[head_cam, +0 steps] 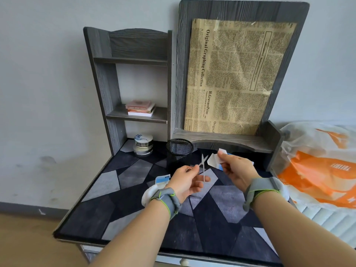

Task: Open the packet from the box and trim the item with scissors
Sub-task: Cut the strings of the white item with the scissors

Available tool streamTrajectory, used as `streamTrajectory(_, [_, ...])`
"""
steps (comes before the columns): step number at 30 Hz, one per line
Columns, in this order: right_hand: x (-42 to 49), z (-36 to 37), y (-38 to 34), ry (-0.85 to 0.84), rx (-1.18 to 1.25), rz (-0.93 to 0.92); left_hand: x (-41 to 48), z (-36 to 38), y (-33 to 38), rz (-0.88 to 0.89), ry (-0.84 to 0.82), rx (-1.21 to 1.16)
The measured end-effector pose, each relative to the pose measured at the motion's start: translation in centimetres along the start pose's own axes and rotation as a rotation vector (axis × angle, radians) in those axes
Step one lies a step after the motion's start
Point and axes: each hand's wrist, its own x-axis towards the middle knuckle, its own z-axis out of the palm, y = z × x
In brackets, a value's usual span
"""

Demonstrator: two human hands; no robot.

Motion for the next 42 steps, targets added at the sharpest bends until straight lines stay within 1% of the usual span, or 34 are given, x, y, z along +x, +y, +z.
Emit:
streamTrajectory(2, [-0.3,0.4,0.6,-0.061,-0.028,0.059,0.1,0.3,0.2,-0.042,-0.021,-0.085])
streamTrajectory(4, [-0.8,1.0,1.1,-0.16,-0.037,0.095,0.1,0.7,0.2,-0.091,-0.061,-0.176])
streamTrajectory(8, [-1.2,1.4,0.9,-0.366,0.084,0.15,0.1,0.7,0.5,-0.191,-0.082,-0.318])
streamTrajectory(10, [-1.4,1.0,0.7,-0.44,0.05,0.147,0.2,0.5,0.6,-0.231,-0.074,-0.383])
streamTrajectory(12, [-1.3,0.7,0.7,-0.477,-0.017,0.128,0.2,0.2,0.8,-0.267,-0.089,-0.38])
streamTrajectory(15, [-1.1,0.7,0.8,-0.431,-0.042,0.107,0.0,0.4,0.7,-0.294,-0.087,-0.233])
streamTrajectory(18, [-1.0,1.0,1.0,-0.321,-0.056,0.078,-0.2,0.6,0.5,-0.273,-0.015,-0.03])
streamTrajectory(20, [-0.6,1.0,1.1,-0.239,-0.091,0.049,-0.1,0.3,0.4,-0.247,-0.015,-0.019])
streamTrajectory(23, [-0.2,0.8,1.4,-0.159,-0.075,0.026,-0.4,0.2,0.6,-0.166,-0.079,-0.032])
streamTrajectory(26, [-0.4,0.8,1.4,-0.168,-0.083,0.045,0.0,0.4,0.2,-0.011,-0.036,0.02])
streamTrajectory(29, [-0.1,0.9,1.4,-0.092,-0.113,0.068,0.2,0.6,0.0,0.03,0.003,-0.008])
streamTrajectory(31, [0.3,0.8,1.3,0.009,-0.206,0.004,0.2,0.5,0.0,0.03,0.012,-0.004])
streamTrajectory(33, [0.6,0.7,1.3,0.117,-0.381,-0.175,0.3,0.5,-0.1,0.029,0.026,-0.012])
streamTrajectory(34, [0.5,0.7,1.3,0.14,-0.438,-0.27,0.3,0.5,-0.2,0.029,0.032,-0.012])
streamTrajectory(35, [0.3,0.8,1.1,0.133,-0.484,-0.349,0.3,0.5,-0.3,0.027,0.037,-0.009])
streamTrajectory(37, [-0.2,1.1,1.1,0.057,-0.627,-0.475,0.3,0.7,-0.3,0.022,0.038,-0.001])
streamTrajectory(40, [-0.7,1.6,1.6,-0.096,-0.856,-0.554,0.4,0.8,-0.3,0.031,0.034,0.029])
streamTrajectory(42, [-0.8,1.7,2.0,-0.151,-0.998,-0.631,0.4,0.8,-0.3,0.031,0.046,0.023])
